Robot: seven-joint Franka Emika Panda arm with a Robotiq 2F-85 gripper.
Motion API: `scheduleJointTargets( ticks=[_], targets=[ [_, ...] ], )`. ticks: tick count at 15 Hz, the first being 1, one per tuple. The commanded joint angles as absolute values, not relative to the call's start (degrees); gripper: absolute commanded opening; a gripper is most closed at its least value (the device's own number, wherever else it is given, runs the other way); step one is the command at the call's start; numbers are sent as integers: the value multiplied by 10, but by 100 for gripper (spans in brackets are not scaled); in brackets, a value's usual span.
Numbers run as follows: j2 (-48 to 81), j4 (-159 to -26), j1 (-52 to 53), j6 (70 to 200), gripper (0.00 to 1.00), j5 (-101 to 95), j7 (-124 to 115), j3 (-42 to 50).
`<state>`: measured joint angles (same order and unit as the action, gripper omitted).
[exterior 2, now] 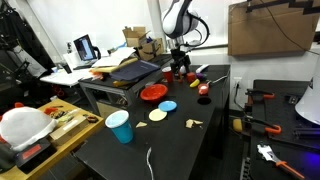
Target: Move the fork on the left to the left.
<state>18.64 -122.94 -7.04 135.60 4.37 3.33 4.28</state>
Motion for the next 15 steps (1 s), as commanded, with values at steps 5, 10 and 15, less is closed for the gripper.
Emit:
scheduleJointTargets(
  ticks=[5, 10, 15],
  targets=[
    [87, -1231, -54, 1255, 100, 49, 44, 20],
    [39, -1225, -35, 1206, 100, 49, 40, 13],
    [6, -1219, -23, 1179, 100, 48, 39, 8]
  ],
)
